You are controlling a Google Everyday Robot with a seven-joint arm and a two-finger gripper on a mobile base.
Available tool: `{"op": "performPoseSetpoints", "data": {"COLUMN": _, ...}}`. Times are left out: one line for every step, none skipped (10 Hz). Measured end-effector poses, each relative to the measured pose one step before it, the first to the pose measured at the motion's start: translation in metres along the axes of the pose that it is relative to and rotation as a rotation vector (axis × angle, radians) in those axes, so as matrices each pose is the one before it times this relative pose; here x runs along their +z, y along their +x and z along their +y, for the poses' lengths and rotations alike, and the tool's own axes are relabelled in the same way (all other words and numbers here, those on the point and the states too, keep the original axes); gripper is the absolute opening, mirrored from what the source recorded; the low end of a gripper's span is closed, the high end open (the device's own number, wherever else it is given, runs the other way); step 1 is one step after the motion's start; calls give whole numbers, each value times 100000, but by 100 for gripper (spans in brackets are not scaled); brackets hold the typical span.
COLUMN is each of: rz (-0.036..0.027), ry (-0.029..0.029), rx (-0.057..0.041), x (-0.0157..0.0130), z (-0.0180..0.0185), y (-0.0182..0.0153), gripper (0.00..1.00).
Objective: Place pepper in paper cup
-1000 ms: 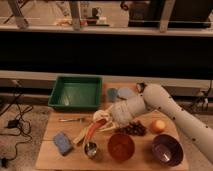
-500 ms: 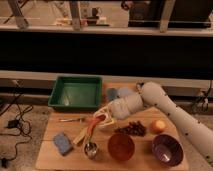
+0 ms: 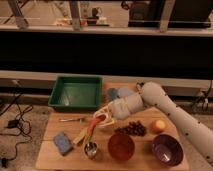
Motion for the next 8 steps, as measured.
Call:
{"op": "performPoseSetpoints", "data": {"rz": -1503, "ry": 1574, "rx": 725, "x": 124, "z": -131, "y": 87, "gripper": 0}}
{"op": "performPoseSetpoints", "data": {"rz": -2584, "ry": 3134, "rx": 848, "x": 315, "z": -249, "y": 238, "gripper": 0}}
{"op": "performPoseSetpoints", "data": {"rz": -3529, "ry": 4454, "rx": 1394, "x": 946, "z": -758, "y": 588, "gripper": 0}}
{"op": "performPoseSetpoints", "data": {"rz": -1923, "ry": 1726, "rx": 1054, "x": 528, "z": -217, "y": 509, "gripper": 0}}
{"op": "performPoseSetpoints", "data": {"rz": -1090, "ry": 1522, "rx": 1047, "x": 117, "z": 81, "y": 714, "gripper": 0}}
{"op": "performPoseSetpoints", "data": {"rz": -1602, "ry": 1142, "rx": 865, "x": 462, "z": 156, "y": 602, "gripper": 0}}
{"op": "performPoseSetpoints", "data": {"rz": -1043, "ry": 145, "rx": 16, "x": 449, "z": -119, "y": 161, "gripper": 0}}
{"op": "performPoseSetpoints", "data": {"rz": -298, "ry": 635, "rx": 140, "x": 13, "z": -44, "y": 261, "gripper": 0}}
